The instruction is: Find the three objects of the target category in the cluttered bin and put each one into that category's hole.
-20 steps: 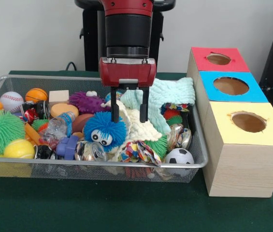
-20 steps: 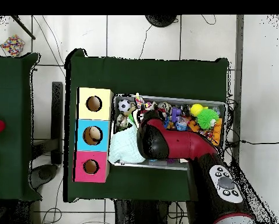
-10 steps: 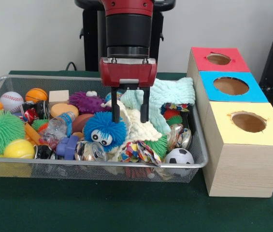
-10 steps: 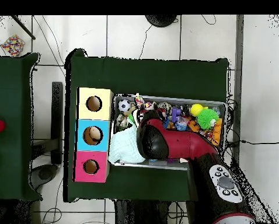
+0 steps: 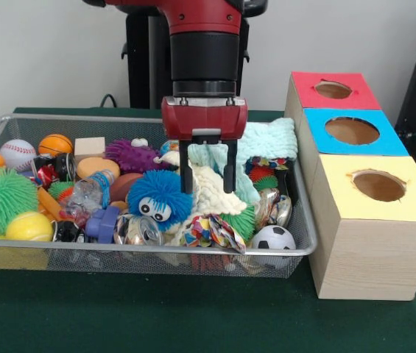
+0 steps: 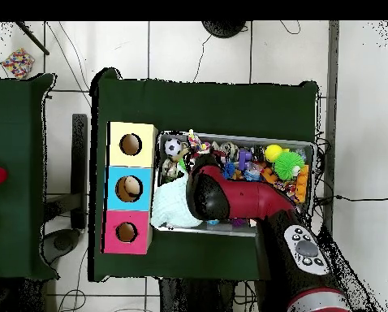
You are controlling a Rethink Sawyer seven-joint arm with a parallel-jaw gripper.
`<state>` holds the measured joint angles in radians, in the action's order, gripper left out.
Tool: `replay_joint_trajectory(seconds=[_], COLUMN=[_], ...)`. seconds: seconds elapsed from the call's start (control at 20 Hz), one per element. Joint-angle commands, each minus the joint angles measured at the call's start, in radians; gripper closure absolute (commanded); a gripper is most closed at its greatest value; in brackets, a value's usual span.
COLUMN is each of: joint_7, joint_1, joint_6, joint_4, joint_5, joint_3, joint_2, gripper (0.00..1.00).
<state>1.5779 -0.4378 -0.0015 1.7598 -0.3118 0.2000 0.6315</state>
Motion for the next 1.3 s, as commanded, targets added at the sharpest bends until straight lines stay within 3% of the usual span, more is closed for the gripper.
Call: replay_joint_trajectory(seconds=[0.05,0.35,0.7,0.9,1.3], joint_7=[-0.021,-0.086,-0.089,-0.078,-0.093], joint_1=[0.01,-0.046,-0.063,-0.009,-0.043], joint_6=[0.135,0.183,0.223,0.234,0.322], joint_4=[-0.112,-0.149,-0.177,-0.189,-0.154], joint_5=[-0.086,-0.146,-0.198,-0.244,-0.252], joint_3=[0.002,0.045,0.047,-0.006,0.024], joint_2=[-0.104,-0.112,-0.121,-0.073,0.019], gripper=[0.0,0.0,0.0,0.0,0.0])
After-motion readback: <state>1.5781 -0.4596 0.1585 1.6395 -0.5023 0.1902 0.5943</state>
